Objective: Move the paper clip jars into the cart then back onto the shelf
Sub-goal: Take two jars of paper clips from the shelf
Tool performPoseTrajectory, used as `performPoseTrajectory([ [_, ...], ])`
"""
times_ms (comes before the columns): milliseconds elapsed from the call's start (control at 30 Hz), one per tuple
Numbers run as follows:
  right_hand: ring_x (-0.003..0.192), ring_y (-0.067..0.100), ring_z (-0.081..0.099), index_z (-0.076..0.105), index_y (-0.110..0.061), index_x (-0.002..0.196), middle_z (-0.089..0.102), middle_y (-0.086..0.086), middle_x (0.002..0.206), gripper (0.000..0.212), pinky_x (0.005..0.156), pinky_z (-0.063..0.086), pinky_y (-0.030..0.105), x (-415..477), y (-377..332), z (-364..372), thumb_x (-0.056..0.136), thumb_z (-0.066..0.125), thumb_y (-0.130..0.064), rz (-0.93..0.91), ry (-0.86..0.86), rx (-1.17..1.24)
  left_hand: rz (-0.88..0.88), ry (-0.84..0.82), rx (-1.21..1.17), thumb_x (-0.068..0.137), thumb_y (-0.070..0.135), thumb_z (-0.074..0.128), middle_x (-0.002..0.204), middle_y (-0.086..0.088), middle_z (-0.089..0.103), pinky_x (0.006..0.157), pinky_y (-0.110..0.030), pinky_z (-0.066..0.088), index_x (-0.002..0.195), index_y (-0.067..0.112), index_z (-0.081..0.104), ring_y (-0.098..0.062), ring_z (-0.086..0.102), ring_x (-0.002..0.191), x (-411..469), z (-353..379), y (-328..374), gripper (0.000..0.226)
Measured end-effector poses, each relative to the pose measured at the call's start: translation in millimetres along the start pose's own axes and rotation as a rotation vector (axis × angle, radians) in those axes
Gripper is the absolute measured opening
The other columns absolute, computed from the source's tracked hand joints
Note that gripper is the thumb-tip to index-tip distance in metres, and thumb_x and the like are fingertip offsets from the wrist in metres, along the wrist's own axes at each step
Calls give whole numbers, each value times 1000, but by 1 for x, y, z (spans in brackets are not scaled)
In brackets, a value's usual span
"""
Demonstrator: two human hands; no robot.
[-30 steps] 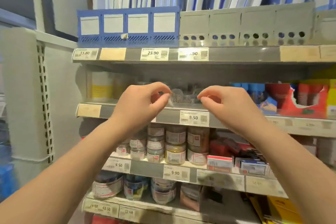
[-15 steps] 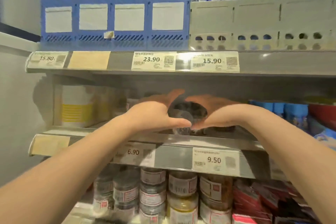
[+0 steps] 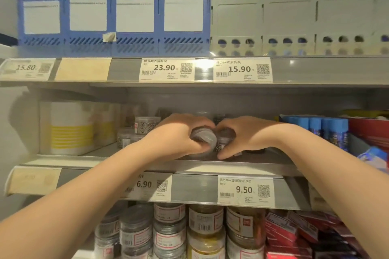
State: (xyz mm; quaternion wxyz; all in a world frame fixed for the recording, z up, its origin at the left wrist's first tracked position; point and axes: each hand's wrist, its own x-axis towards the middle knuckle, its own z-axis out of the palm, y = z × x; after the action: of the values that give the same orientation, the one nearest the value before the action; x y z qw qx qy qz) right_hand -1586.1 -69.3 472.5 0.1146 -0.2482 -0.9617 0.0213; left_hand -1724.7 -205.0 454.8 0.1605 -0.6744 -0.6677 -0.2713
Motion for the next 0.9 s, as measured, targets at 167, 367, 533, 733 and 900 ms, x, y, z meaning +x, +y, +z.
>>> performPoseTrajectory([
  [167,104,11,55,50,-40,120,57,-13,116,62,91,47,32,-31,5,-18,65,74,-57,57,173,135,-32,80,-43,82,30,63,103,12,64,80,-19,44,117,30,57,-3,56,93,-5,-10,17,35],
  [367,108,10,47,43,-28,133,50,-4,129,75,84,40,24,-88,4,-28,68,73,-52,0,353,200,-38,96,-68,80,33,66,104,6,61,79,-18,39,113,34,57,-7,53,95,-25,-19,73,34],
  [533,107,10,45,42,-38,125,44,-7,119,66,84,38,24,-145,-2,-24,69,74,-48,-71,326,166,-52,103,-136,78,34,66,103,9,60,83,-24,43,106,38,57,-7,54,94,-56,-12,119,29],
  [733,106,13,47,40,-40,124,42,-8,116,65,92,44,36,-231,-15,-18,67,71,-49,37,342,71,-26,52,-190,81,33,64,109,10,51,80,-20,35,108,36,56,-6,48,98,-89,-2,168,28],
  [900,105,12,45,38,-38,127,41,-9,117,69,87,42,31,-310,-32,-18,68,72,-49,172,367,-55,70,6,-340,86,33,61,114,12,49,68,-12,43,107,36,54,-8,51,100,-118,-3,215,23],
])
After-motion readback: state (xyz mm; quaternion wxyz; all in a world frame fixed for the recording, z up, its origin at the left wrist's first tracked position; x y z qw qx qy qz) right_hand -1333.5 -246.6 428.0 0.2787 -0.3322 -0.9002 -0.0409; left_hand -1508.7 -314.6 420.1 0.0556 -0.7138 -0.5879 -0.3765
